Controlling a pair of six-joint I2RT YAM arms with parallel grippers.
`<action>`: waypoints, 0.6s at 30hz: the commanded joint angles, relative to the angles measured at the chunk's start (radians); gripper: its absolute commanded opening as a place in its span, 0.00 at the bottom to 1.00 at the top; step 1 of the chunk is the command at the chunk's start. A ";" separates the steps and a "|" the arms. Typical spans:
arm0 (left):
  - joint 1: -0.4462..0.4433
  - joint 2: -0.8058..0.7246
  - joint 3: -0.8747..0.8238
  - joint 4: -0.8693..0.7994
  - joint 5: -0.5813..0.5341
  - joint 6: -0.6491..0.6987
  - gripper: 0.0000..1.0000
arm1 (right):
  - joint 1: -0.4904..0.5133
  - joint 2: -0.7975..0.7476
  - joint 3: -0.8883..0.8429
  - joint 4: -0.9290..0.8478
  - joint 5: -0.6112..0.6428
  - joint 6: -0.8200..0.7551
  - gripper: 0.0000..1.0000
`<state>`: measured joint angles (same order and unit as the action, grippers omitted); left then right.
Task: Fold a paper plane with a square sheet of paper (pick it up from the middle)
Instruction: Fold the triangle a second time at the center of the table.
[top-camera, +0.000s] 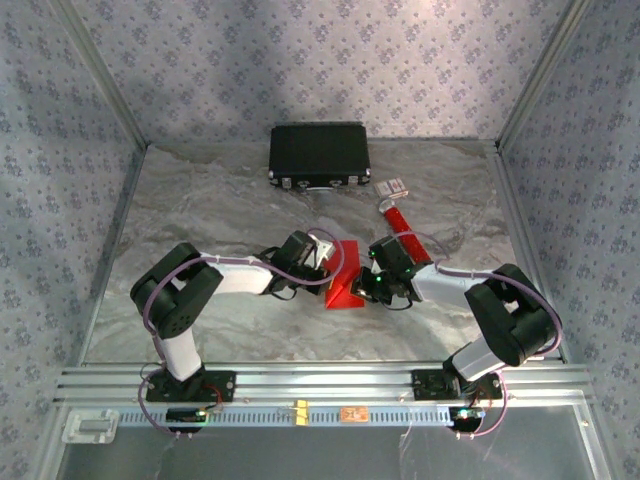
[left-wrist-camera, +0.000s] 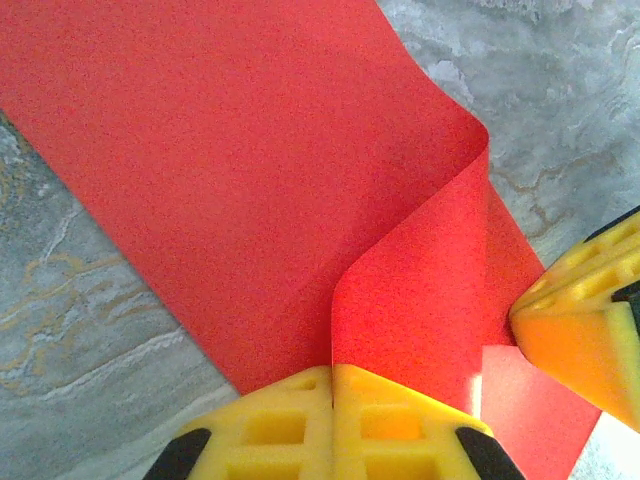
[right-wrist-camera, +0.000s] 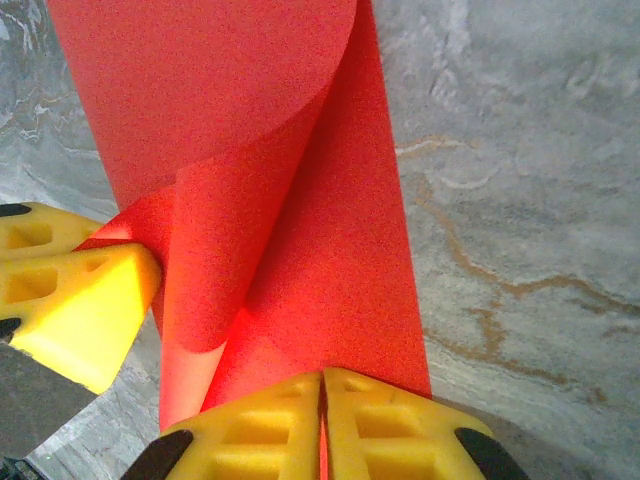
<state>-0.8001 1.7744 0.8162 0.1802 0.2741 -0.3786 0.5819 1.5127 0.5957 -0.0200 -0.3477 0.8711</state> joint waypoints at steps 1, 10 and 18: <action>0.002 -0.030 -0.019 0.020 -0.011 -0.009 0.02 | -0.001 0.005 0.004 -0.075 0.030 -0.012 0.11; 0.003 -0.033 -0.021 0.024 -0.006 -0.003 0.03 | -0.001 0.009 0.005 -0.074 0.026 -0.013 0.11; 0.003 -0.034 -0.013 0.043 0.017 -0.002 0.04 | 0.000 0.012 0.004 -0.071 0.027 -0.012 0.11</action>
<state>-0.8001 1.7496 0.7826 0.2066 0.2707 -0.3862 0.5819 1.5127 0.5964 -0.0208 -0.3477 0.8707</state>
